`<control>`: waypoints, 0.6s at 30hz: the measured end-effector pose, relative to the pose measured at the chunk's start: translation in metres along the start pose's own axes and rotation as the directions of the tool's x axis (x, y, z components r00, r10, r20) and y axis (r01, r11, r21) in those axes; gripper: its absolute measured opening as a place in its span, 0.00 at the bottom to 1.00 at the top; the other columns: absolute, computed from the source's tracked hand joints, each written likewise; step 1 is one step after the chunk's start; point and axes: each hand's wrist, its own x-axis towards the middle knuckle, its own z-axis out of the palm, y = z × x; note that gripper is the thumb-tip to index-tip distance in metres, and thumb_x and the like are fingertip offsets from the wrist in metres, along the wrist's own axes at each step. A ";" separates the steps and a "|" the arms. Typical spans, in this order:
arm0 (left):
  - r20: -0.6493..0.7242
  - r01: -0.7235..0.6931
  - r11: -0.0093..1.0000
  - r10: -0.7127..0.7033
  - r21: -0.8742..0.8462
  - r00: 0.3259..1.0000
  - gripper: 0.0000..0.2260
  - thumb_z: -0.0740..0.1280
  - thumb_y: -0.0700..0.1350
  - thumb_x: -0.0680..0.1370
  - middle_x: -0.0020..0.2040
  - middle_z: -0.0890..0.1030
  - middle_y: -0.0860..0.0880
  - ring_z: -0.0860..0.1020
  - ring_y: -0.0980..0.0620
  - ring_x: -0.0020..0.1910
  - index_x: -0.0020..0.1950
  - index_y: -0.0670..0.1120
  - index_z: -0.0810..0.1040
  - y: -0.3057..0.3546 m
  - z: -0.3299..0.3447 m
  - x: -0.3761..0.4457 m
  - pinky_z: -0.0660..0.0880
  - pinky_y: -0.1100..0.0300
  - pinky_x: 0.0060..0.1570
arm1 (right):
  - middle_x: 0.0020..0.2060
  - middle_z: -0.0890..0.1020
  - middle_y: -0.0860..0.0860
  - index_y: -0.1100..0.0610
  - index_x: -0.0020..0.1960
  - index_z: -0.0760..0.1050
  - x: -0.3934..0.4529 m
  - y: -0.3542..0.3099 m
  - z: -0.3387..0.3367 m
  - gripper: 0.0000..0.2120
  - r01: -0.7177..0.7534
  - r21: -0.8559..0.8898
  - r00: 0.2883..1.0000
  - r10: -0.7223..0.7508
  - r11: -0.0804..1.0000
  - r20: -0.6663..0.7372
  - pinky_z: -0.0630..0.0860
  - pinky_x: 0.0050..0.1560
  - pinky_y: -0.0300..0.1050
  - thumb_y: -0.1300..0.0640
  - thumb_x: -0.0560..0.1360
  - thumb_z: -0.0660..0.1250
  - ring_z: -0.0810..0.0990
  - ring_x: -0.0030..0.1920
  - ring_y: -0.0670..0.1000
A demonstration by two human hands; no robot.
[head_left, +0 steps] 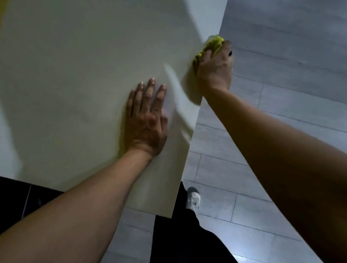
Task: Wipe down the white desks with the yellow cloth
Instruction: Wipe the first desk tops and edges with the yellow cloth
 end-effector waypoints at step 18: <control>0.042 0.002 0.999 -0.004 0.050 0.999 0.26 0.53 0.47 0.83 0.83 0.61 0.44 0.58 0.42 0.82 0.82 0.48 0.63 0.001 -0.004 -0.007 0.49 0.50 0.82 | 0.60 0.71 0.59 0.53 0.73 0.61 -0.285 0.139 0.025 0.24 0.010 0.109 0.997 -0.019 0.994 0.074 0.74 0.56 0.59 0.47 0.80 0.56 0.74 0.57 0.61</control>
